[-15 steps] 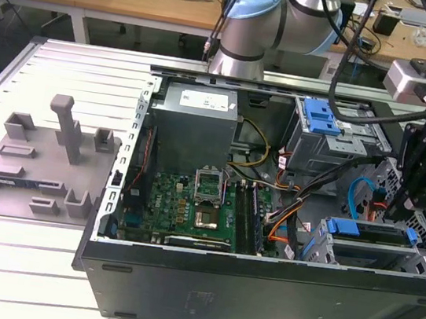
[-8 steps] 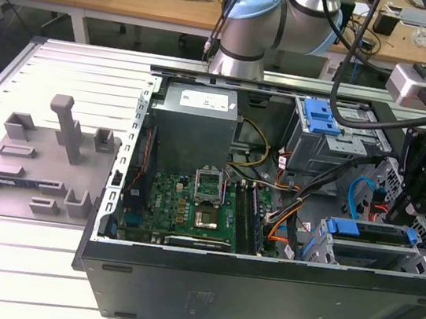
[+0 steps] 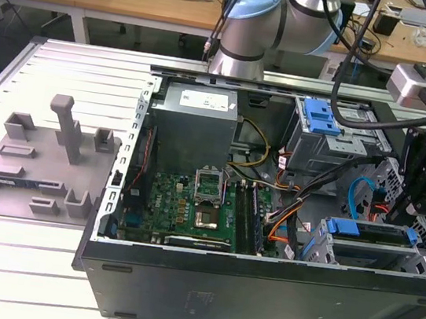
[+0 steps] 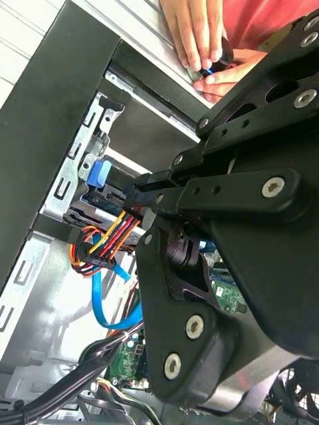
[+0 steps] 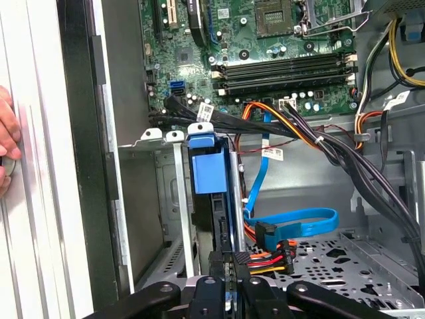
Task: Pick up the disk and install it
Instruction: 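Insert the first disk wire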
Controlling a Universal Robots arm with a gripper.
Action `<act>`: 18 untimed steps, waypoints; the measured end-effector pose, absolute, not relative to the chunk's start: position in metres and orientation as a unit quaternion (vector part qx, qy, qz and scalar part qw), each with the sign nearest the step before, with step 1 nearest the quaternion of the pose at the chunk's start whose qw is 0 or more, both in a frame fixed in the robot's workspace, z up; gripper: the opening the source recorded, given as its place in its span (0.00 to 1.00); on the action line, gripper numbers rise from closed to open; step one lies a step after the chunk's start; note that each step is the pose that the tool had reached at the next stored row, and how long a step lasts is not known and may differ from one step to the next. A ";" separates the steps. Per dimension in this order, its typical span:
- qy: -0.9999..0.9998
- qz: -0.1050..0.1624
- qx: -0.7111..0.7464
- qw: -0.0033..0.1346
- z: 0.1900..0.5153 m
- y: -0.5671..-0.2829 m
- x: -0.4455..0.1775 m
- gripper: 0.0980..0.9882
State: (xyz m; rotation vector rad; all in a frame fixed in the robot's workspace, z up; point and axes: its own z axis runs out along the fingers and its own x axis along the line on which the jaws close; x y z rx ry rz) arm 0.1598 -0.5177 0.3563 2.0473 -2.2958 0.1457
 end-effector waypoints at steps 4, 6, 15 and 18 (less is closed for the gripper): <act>-0.744 0.047 0.665 0.031 0.356 -0.517 0.160 0.07; -0.743 0.047 0.667 0.031 0.356 -0.517 0.160 0.07; -0.734 0.048 0.676 0.030 0.356 -0.515 0.160 0.07; -0.734 0.048 0.676 0.030 0.356 -0.516 0.160 0.07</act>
